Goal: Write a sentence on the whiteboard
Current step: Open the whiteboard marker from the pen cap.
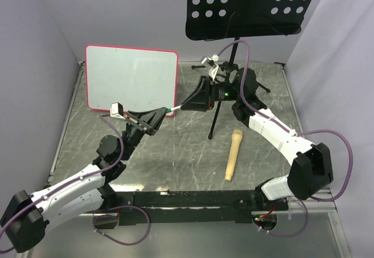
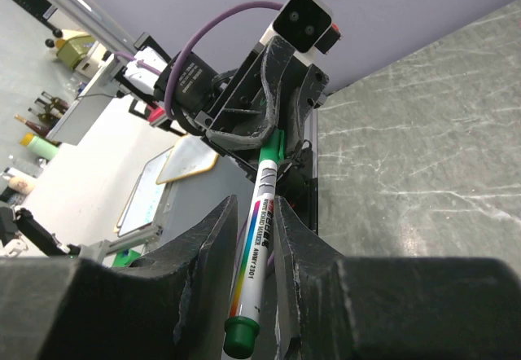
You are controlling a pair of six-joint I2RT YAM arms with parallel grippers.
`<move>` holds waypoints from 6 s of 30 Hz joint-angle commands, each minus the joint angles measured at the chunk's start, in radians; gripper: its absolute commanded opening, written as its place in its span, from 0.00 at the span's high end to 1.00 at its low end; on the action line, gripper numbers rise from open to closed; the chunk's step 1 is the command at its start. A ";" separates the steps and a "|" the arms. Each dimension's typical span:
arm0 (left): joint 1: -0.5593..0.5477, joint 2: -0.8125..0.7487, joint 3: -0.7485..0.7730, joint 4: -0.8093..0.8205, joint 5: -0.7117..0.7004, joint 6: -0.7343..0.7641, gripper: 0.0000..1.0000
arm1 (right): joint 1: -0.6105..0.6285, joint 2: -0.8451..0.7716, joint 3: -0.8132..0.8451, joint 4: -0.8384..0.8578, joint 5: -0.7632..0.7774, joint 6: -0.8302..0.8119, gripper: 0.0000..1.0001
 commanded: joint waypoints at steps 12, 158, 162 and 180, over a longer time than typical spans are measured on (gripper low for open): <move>0.000 -0.070 0.057 -0.176 -0.013 0.099 0.99 | -0.007 -0.001 0.099 -0.150 -0.102 -0.213 0.48; 0.013 0.026 0.037 0.034 0.021 0.127 0.99 | -0.015 0.082 0.020 0.210 -0.056 0.107 0.60; 0.015 0.029 0.037 0.036 0.024 0.126 0.99 | -0.016 0.082 0.020 0.213 -0.056 0.110 0.60; 0.015 0.035 0.031 0.042 0.029 0.121 0.99 | -0.020 0.100 0.020 0.246 -0.058 0.141 0.72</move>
